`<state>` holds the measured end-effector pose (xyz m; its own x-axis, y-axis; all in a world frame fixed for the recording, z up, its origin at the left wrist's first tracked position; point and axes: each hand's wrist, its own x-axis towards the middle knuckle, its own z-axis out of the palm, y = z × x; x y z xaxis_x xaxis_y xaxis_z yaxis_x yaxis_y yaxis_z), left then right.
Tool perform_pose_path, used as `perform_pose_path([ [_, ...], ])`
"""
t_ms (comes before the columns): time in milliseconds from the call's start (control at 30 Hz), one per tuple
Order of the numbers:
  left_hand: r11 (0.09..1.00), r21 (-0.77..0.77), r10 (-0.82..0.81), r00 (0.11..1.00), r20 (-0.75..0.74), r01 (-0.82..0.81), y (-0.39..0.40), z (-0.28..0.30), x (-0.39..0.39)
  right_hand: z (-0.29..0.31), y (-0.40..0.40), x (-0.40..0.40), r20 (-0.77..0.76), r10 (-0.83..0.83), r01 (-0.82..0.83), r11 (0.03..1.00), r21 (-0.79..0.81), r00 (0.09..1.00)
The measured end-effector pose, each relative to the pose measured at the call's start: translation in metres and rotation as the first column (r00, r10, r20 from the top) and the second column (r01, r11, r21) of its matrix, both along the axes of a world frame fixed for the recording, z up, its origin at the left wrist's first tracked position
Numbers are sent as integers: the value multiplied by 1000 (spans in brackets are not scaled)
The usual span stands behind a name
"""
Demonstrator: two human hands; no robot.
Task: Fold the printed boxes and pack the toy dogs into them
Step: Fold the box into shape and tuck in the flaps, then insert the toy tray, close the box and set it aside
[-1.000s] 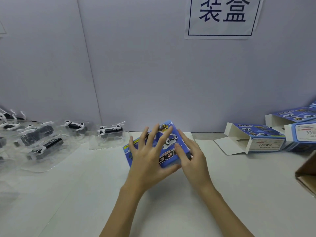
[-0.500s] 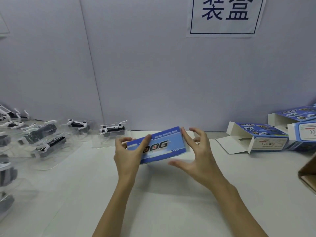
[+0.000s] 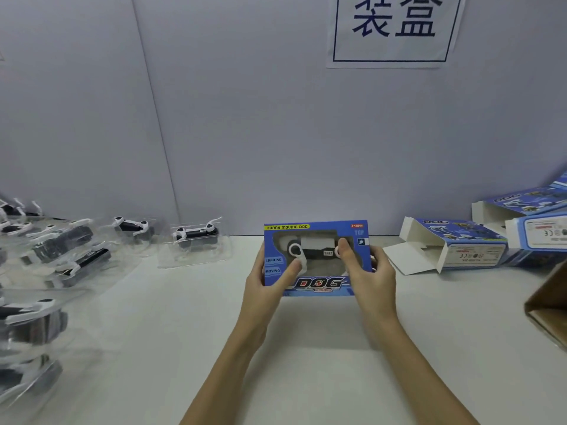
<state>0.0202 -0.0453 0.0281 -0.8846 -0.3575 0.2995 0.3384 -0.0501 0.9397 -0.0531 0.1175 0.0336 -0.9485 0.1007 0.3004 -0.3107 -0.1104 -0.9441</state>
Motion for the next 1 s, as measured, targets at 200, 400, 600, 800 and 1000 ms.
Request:
perform_pose_path([
  [200, 989, 148, -25, 1000, -13, 27, -12, -7, -6, -6, -3, 0, -5, 54, -54, 998, 36, 999],
  [400, 983, 172, -76, 996, 41, 68, -33, -8, -8, 9, 7, -4, 218, 212, -222, 975, 24, 953],
  [600, 922, 385, -9, 996, 87, -25, -20, -11, -16, 14, 20, -4, 240, 212, -210, 977, -36, 947],
  [800, 933, 358, -54, 997, 58, 29, -22, -18, -17, 20, 33, -4, 397, 367, -461, 871, 169, 841],
  [1000, 929, 369, -69, 993, 95, 29, -24, -24, -25, 42, 58, -1, 333, 382, -440, 890, 119, 862],
])
